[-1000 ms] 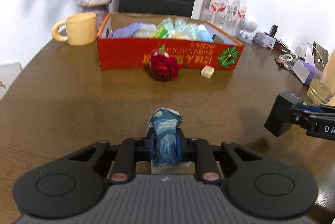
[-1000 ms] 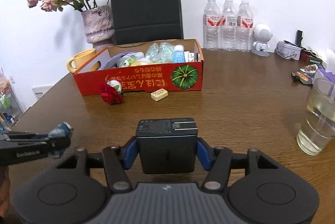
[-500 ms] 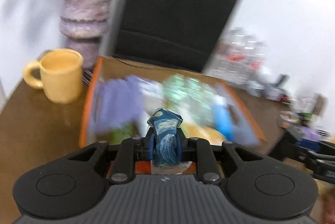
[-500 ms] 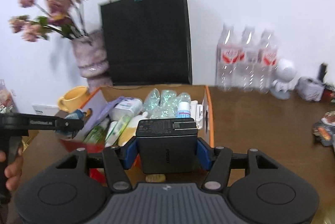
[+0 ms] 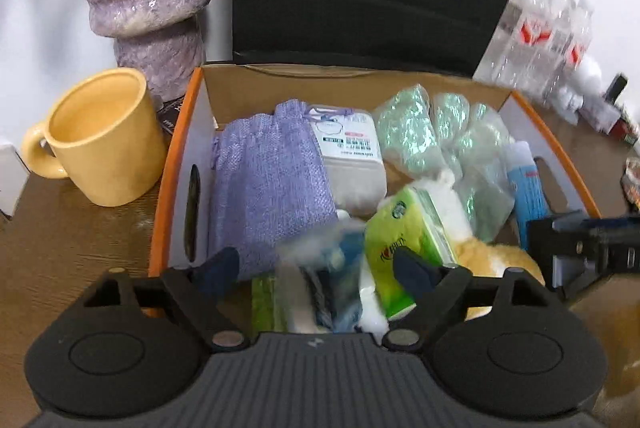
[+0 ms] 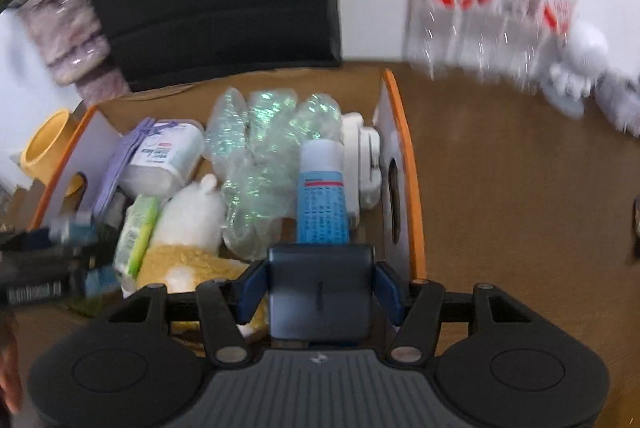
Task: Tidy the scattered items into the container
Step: 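Carry the tissue pack and charger into the box and open both tools, then withdraw both tools from the box back over the table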
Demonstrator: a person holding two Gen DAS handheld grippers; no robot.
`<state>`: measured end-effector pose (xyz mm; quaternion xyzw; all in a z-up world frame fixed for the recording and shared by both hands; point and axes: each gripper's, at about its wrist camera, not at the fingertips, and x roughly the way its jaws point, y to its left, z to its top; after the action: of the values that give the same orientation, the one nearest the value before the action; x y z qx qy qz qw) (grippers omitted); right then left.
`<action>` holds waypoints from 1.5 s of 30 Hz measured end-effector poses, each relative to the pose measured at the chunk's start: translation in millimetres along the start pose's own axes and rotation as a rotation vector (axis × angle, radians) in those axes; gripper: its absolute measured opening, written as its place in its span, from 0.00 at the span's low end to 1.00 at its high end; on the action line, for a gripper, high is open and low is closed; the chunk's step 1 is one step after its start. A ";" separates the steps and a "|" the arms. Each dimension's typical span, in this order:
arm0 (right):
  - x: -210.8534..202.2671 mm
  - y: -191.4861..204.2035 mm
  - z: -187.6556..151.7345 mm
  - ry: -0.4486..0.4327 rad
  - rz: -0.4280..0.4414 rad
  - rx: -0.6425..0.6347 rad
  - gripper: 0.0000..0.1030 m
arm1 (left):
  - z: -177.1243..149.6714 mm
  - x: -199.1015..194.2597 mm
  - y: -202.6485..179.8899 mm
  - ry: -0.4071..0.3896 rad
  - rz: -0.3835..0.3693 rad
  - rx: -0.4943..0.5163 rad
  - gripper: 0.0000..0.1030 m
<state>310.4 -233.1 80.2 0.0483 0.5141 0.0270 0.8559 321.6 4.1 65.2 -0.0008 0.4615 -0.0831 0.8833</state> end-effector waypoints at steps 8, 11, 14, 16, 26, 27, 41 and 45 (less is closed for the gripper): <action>-29.0 4.9 14.1 0.046 0.014 -0.012 0.75 | 8.1 -25.2 -4.9 0.130 -0.042 0.047 1.00; -40.3 11.2 6.6 0.058 0.014 -0.039 0.75 | 4.8 -37.8 -4.7 0.145 -0.037 0.041 1.00; -45.7 15.1 0.3 0.087 0.010 -0.061 0.75 | 1.4 -52.4 -3.2 0.151 -0.022 0.026 1.00; -52.5 16.8 -5.9 0.099 0.000 -0.068 0.75 | -1.3 -63.4 -3.8 0.152 -0.019 0.022 1.00; -87.7 21.8 -33.9 0.098 0.006 -0.072 0.80 | -20.5 -106.0 -8.0 0.167 0.021 0.004 1.00; -91.1 22.7 -36.7 0.092 0.001 -0.075 0.81 | -22.6 -110.0 -9.2 0.162 0.029 0.002 1.00; -112.1 22.9 -90.1 0.092 0.060 -0.091 0.88 | -70.6 -137.4 -21.8 0.116 0.074 0.009 1.00; -103.5 22.2 -107.3 0.074 0.064 -0.098 0.88 | -85.0 -133.4 -26.4 0.092 0.089 0.023 1.00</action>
<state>167.1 -215.1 123.4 0.0215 0.5417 0.0814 0.8364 173.6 4.2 127.2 0.0338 0.5000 -0.0491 0.8640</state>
